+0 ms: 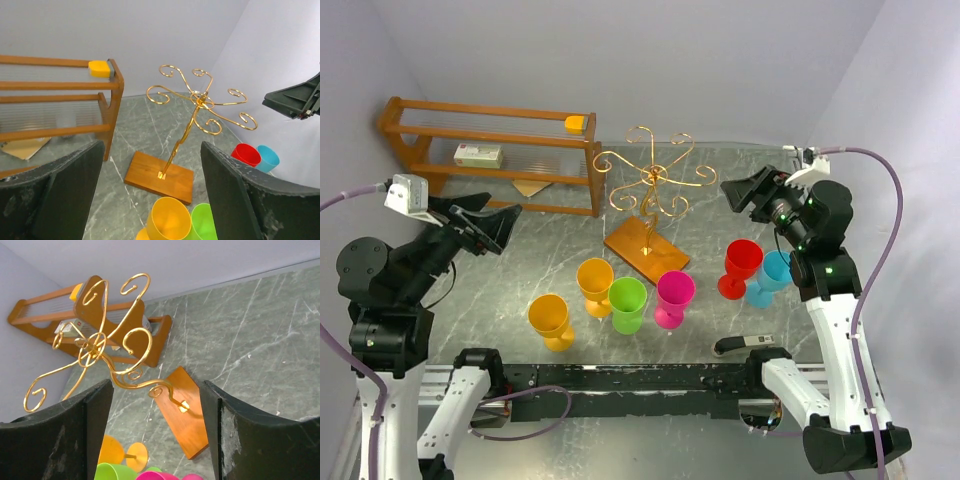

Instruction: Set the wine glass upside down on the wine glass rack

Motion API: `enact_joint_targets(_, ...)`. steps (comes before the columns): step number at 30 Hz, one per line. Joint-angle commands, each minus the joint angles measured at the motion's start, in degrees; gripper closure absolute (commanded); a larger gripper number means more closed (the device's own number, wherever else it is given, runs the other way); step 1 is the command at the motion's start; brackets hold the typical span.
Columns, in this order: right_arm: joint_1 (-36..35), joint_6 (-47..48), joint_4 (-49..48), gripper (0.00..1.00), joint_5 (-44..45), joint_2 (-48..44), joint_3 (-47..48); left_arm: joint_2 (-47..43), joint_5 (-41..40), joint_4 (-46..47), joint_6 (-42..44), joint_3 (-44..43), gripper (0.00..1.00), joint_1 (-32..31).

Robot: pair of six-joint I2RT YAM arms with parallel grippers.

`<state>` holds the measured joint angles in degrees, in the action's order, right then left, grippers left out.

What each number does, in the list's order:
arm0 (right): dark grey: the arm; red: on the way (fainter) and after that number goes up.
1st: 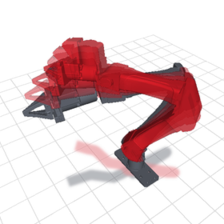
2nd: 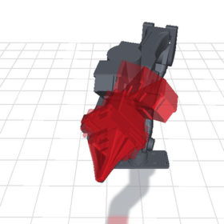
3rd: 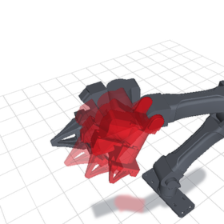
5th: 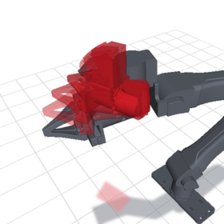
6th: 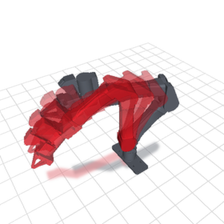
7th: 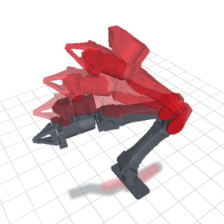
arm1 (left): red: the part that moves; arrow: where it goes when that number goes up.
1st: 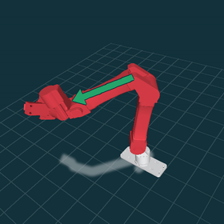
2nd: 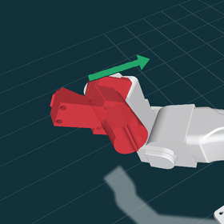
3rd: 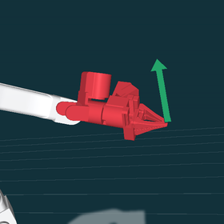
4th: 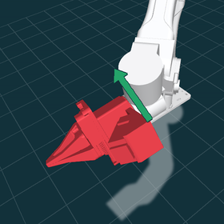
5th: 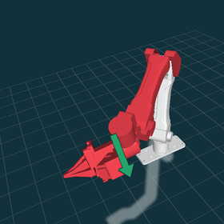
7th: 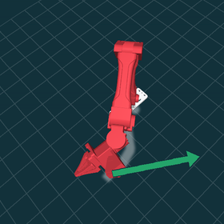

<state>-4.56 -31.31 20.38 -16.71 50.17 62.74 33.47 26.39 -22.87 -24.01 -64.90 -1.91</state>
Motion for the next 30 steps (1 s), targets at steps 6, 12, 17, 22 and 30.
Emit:
enact_joint_targets(6,0.5,0.1,2.3,0.27,1.2,-1.0,-0.9,0.5,6.1,11.9,3.3,3.0,0.06,0.7)
enact_joint_targets(12,0.5,-1.0,17.1,0.29,13.1,1.0,5.6,0.1,11.4,15.5,6.1,7.5,0.06,0.6)
enact_joint_targets(17,0.5,-1.8,26.9,0.3,18.6,2.7,8.0,-0.4,10.1,16.6,6.8,9.6,0.06,0.5)
enact_joint_targets(22,0.5,-1.7,32.1,0.38,21.2,3.6,6.5,-0.7,8.7,15.4,7.5,9.2,0.06,0.2)
enact_joint_targets(30,0.5,0.7,34.7,0.52,16.5,9.0,5.6,-0.8,8.1,15.5,7.3,9.4,0.07,0.2)
